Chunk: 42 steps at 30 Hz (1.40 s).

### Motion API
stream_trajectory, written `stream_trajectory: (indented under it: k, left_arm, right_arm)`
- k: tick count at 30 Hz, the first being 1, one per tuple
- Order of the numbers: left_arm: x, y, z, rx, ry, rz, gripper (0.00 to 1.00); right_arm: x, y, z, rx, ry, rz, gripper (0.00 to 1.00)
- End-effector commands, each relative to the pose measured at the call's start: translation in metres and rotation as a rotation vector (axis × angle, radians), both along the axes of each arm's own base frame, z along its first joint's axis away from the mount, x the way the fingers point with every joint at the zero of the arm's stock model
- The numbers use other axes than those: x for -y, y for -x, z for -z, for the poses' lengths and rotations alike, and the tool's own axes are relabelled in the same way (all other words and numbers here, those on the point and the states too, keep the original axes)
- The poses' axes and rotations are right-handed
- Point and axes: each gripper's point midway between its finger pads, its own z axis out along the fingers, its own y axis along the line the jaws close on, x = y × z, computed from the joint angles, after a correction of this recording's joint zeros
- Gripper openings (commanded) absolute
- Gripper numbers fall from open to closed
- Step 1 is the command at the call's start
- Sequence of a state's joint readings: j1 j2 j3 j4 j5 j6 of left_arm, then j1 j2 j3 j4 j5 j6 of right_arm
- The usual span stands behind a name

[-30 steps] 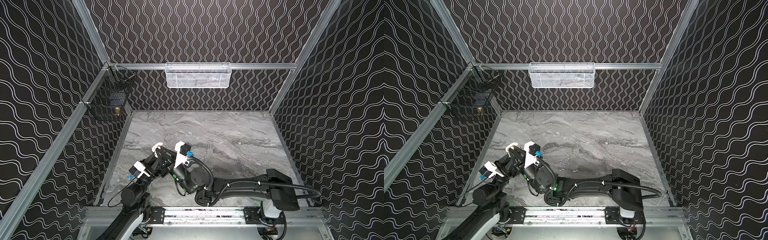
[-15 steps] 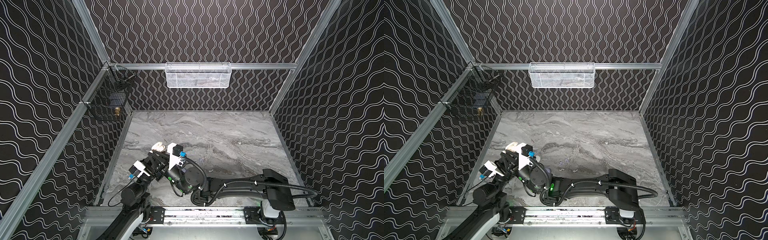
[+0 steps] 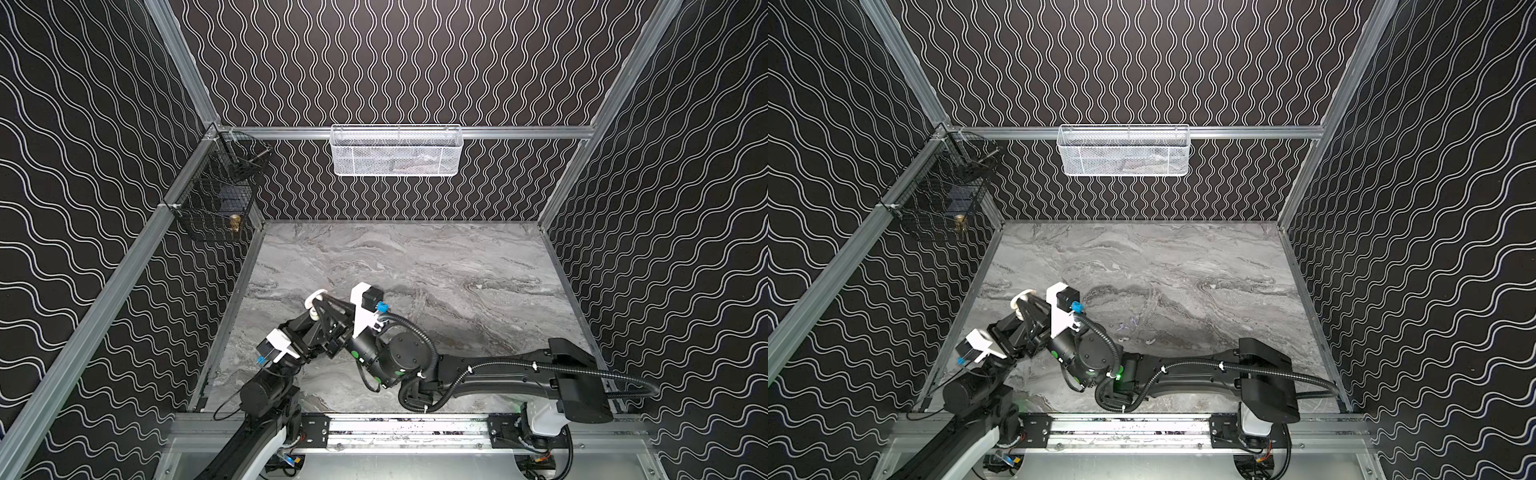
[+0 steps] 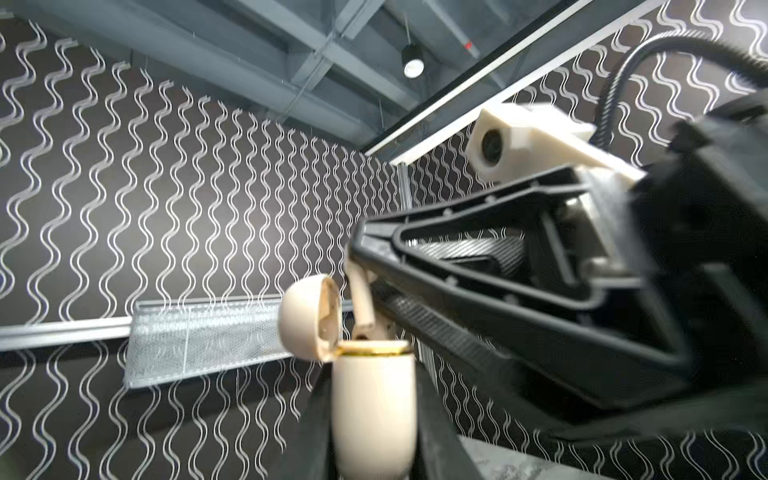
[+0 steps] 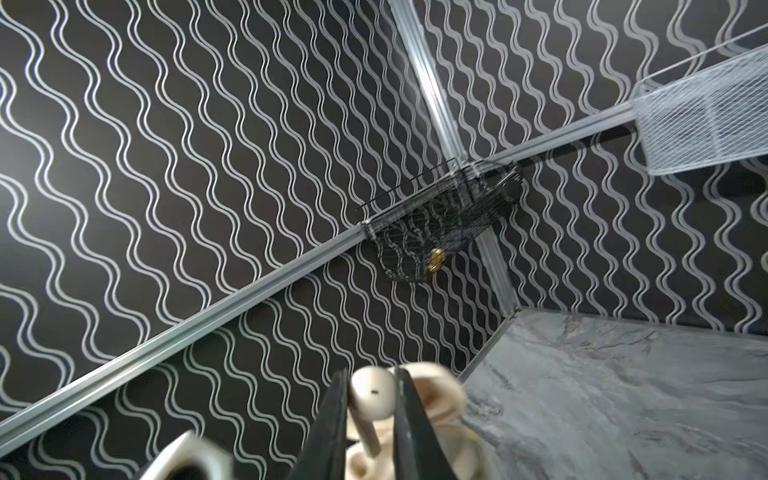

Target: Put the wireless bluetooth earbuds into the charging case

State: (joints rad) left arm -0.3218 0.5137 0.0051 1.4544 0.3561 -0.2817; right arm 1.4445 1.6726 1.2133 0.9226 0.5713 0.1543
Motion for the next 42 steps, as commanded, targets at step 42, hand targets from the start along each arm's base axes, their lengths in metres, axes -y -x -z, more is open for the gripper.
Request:
stream_trajectory:
  k: [42]
  left_arm:
    - [0.056,-0.030,0.010,-0.078,-0.164,0.130,0.00]
  right_arm:
    - [0.168,-0.011,-0.014,-0.062,-0.078,0.256,0.00]
